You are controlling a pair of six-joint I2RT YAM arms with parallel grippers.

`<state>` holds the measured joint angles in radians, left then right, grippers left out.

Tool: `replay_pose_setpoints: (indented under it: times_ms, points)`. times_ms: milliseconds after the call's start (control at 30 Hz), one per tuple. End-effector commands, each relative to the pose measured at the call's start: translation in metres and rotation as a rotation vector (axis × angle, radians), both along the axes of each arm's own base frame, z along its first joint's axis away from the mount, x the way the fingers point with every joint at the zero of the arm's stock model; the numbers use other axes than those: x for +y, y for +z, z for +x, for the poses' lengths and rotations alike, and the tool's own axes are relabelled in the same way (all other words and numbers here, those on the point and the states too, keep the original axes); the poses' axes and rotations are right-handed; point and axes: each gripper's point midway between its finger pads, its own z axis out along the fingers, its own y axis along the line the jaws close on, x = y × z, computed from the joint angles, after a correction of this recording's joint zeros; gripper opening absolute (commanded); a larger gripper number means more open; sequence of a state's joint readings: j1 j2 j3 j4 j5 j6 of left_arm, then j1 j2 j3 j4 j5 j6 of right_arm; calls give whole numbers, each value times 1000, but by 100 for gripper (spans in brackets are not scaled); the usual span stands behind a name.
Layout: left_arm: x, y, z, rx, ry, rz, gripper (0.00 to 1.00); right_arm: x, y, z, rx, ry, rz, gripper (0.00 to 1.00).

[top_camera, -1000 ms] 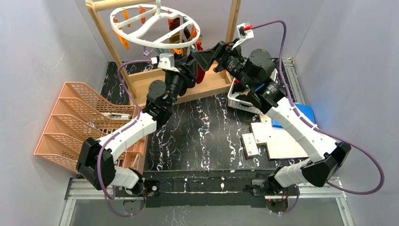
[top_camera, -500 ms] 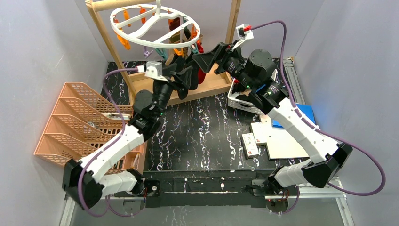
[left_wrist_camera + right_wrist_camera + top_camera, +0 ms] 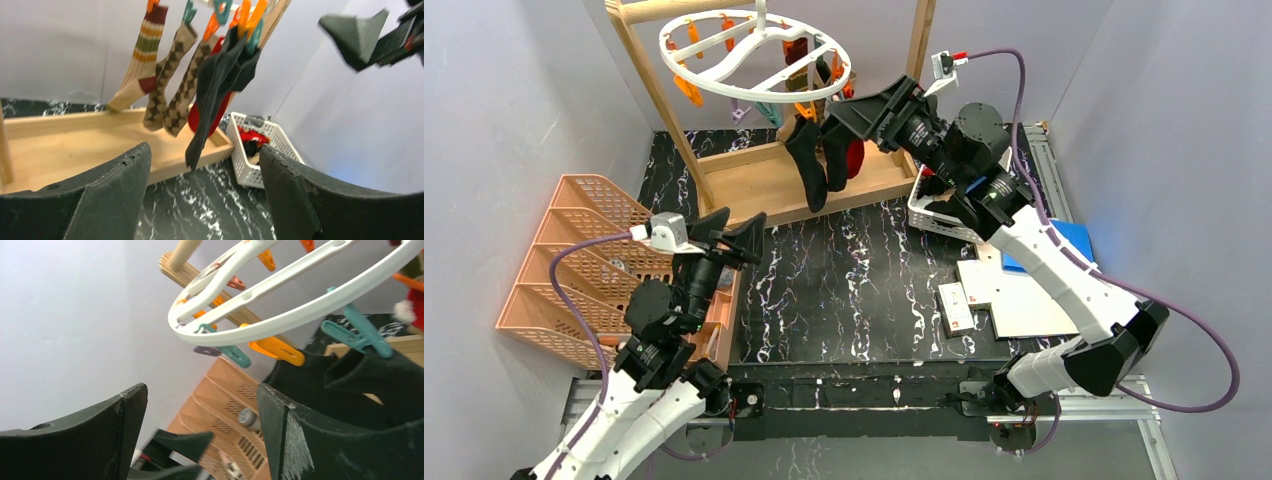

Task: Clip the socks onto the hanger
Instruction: Rotate the hanger at the clothesline.

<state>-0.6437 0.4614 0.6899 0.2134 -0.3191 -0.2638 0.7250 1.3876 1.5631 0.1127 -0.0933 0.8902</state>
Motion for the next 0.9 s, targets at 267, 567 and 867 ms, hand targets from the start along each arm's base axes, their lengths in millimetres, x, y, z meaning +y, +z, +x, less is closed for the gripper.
replay_pose_setpoints:
  times_ms: [267, 567, 867]
  points:
    - [27, -58, -25, 194, 37, 114, 77, 36, 15, 32, 258, 109, 275, 83]
    - [39, -51, -39, 172, 43, 88, 77, 35, 7, 61, 287, 15, 305, 79]
    - [42, -58, -43, 186, 48, 85, 77, 29, 7, 78, 285, -5, 322, 64]
